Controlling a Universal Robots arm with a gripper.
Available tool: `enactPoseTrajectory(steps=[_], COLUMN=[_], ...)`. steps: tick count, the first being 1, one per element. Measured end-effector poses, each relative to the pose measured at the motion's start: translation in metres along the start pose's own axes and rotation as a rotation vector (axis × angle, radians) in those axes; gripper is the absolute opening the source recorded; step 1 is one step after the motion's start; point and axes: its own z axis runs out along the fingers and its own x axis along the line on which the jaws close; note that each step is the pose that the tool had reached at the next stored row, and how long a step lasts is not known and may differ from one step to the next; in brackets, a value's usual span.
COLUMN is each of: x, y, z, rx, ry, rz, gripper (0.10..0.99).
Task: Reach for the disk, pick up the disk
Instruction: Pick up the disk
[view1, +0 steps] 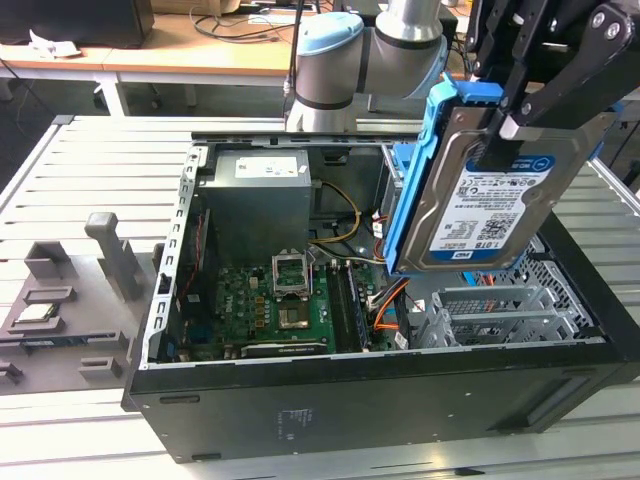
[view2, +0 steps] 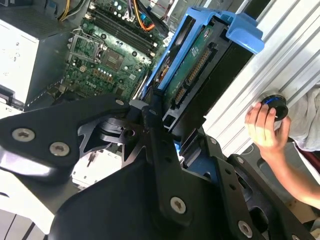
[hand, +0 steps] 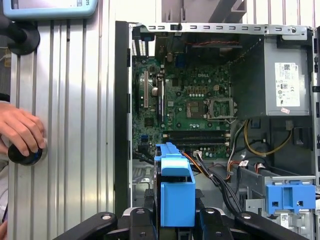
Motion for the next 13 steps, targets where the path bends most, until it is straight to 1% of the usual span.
enactPoseTrajectory(steps=[5,13], x=[0.0000,0.0000], y=[-0.0074,-0.0151], z=[-0.0004,-0.0007], rx=[0.000,0.000], ry=[0.0000,0.0000], rz=[0.000,0.000], gripper=[0.365,0.365])
